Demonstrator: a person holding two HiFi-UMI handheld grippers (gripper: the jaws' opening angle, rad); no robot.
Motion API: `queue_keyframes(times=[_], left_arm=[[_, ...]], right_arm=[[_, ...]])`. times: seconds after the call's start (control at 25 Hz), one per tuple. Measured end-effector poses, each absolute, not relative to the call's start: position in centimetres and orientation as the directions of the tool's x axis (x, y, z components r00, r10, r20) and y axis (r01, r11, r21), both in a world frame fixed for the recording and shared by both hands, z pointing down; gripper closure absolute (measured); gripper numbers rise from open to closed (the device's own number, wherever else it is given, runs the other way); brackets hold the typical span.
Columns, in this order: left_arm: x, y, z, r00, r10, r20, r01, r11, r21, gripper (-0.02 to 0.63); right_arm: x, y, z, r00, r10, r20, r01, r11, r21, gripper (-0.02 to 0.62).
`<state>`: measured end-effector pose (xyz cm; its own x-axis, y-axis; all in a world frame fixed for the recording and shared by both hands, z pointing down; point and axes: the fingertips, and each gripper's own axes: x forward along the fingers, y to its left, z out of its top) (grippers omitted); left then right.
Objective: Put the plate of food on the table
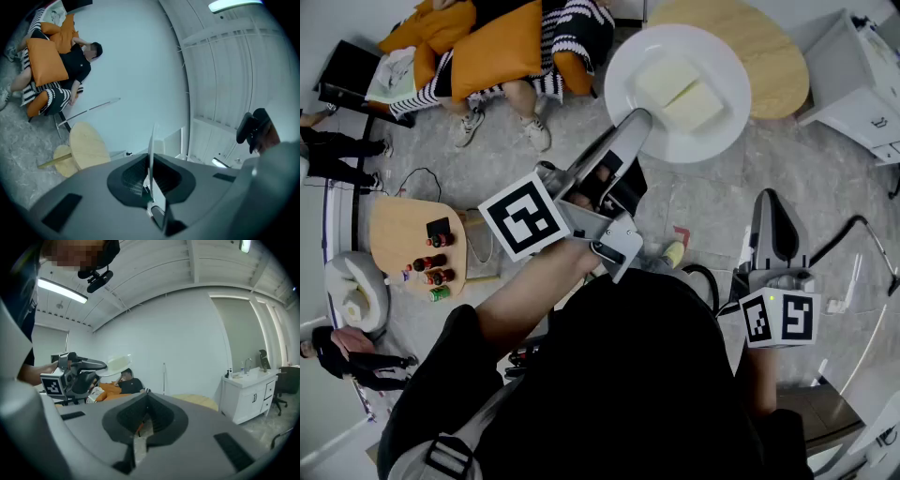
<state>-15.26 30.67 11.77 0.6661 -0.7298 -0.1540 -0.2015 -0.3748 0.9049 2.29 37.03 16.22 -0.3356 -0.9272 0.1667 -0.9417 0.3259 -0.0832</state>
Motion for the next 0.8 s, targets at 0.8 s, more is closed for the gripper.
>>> queue_keyframes(times=[0.8], left_arm=[[-16.2,30.2,10.9,0.642,-0.741,-0.197,-0.202,-0.411,0.889,0.581]], right_arm=[[1.4,36.4,16.1,-0.353,-0.920,0.172,-0.935,0.344,-0.083,0.588]])
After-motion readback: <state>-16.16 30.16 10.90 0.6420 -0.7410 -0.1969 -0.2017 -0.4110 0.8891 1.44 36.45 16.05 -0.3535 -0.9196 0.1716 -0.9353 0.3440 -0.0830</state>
